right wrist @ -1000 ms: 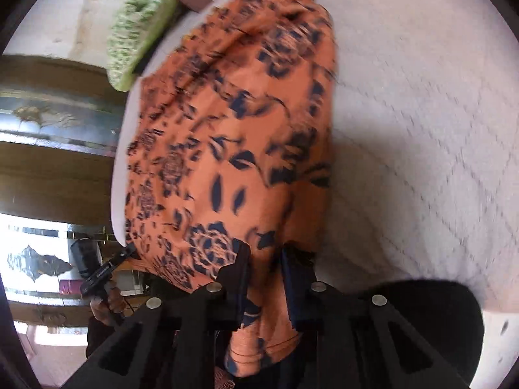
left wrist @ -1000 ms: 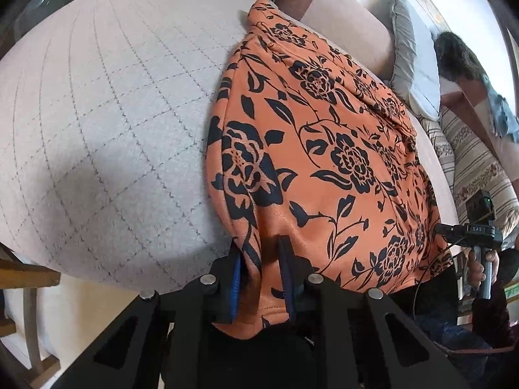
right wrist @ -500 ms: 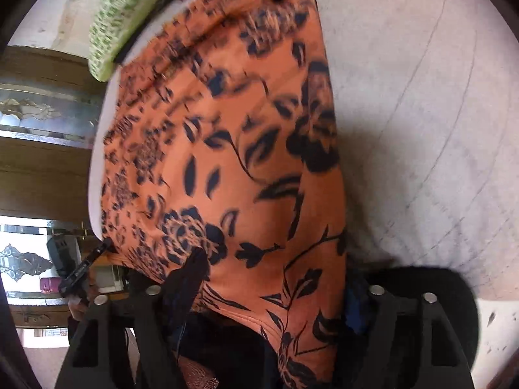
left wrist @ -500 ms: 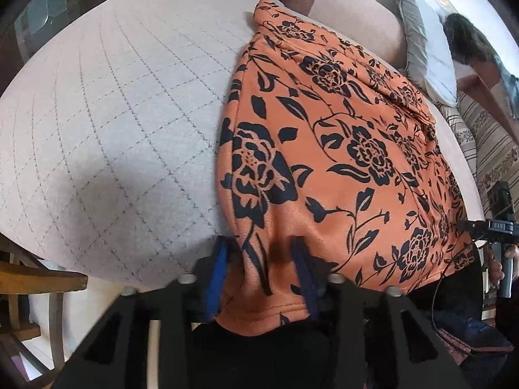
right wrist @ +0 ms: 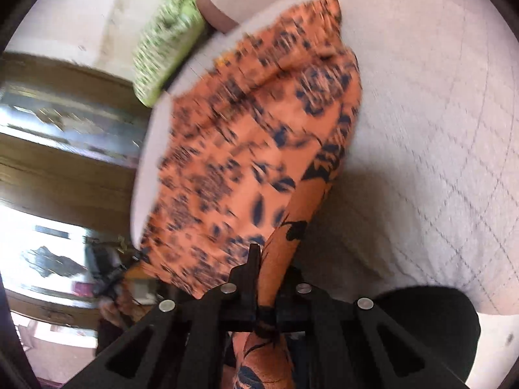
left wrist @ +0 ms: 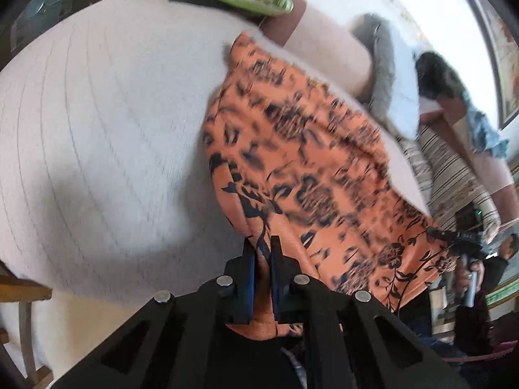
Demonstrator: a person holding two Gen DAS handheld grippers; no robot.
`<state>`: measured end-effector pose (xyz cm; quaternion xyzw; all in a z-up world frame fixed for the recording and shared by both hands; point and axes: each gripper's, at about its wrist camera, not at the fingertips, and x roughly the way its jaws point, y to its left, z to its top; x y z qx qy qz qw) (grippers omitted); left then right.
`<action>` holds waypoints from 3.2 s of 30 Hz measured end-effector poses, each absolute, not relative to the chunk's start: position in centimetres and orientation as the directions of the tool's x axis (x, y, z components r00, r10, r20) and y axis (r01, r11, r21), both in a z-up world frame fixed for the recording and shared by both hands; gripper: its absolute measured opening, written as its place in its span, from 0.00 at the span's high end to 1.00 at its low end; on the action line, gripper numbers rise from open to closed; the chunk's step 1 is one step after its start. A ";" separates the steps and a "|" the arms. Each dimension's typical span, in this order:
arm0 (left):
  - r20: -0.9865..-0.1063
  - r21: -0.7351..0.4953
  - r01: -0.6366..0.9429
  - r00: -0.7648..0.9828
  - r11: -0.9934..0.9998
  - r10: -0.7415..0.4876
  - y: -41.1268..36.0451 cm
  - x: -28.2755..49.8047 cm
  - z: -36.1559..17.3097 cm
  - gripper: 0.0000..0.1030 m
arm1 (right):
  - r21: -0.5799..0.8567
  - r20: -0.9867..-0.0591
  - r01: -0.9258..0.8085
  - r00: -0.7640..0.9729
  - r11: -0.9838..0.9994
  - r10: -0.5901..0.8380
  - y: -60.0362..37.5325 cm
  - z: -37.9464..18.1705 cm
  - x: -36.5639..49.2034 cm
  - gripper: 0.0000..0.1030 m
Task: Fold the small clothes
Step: 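Carry the gripped hem over the strip toward the collar with both tools, then lower the hem onto the collar end and open both tools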
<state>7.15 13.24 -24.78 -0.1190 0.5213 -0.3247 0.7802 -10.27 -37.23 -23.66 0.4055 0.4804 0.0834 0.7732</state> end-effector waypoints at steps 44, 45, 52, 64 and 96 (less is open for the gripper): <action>-0.865 -0.433 0.222 0.171 0.874 -0.472 5.2 6.4 -28.4 0.36 | 0.854 -0.508 0.318 0.679 0.411 0.530 -45.9 -27.3 -2.3 0.93; -0.870 -0.419 0.224 0.178 0.880 -0.459 5.0 6.3 -28.5 0.40 | 0.853 -0.509 0.317 0.680 0.414 0.528 -45.7 -27.2 -2.8 0.93; -0.877 -0.400 0.243 0.177 0.884 -0.446 5.5 6.5 -28.8 0.91 | 0.841 -0.529 0.332 0.673 0.428 0.517 -44.8 -27.1 -4.1 0.93; -0.675 -0.618 0.310 0.261 0.722 -0.690 6.6 11.6 -22.5 0.94 | 0.849 -0.506 0.303 0.701 0.432 0.503 -45.3 -24.9 -3.9 0.93; -0.628 -0.664 0.073 0.486 0.744 -0.608 2.8 35.9 -23.4 0.78 | 0.914 -0.393 0.346 0.886 0.212 0.245 -60.6 -27.9 7.3 0.14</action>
